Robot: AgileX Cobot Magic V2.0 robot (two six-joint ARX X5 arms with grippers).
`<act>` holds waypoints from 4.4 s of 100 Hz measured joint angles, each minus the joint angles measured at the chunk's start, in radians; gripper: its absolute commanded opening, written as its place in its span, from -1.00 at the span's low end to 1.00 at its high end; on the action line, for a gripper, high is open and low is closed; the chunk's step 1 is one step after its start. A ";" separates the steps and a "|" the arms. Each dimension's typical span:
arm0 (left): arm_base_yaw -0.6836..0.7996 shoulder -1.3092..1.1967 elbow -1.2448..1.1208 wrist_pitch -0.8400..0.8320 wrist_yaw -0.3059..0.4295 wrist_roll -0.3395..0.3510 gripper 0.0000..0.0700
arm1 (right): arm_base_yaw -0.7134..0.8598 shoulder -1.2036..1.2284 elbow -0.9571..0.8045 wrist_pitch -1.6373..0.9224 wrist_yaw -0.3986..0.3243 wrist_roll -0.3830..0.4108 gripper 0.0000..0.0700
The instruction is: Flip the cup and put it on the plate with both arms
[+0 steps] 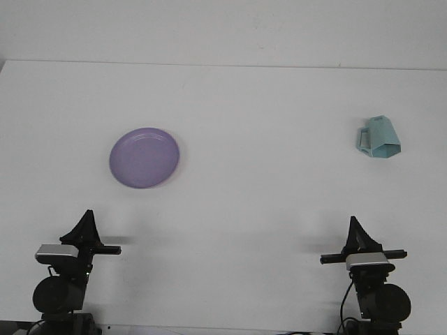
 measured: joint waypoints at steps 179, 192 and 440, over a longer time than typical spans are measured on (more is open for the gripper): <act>0.000 0.000 0.000 -0.029 0.000 -0.019 -0.97 | -0.461 1.825 0.766 0.805 -0.061 -0.248 0.35; 0.000 0.000 0.000 -0.029 0.000 -0.019 -0.97 | -0.466 1.910 0.864 0.806 -0.132 -0.269 0.35; 0.000 0.000 0.000 -0.023 0.000 -0.052 -0.97 | 0.318 1.270 1.226 -0.977 -0.131 0.100 -0.99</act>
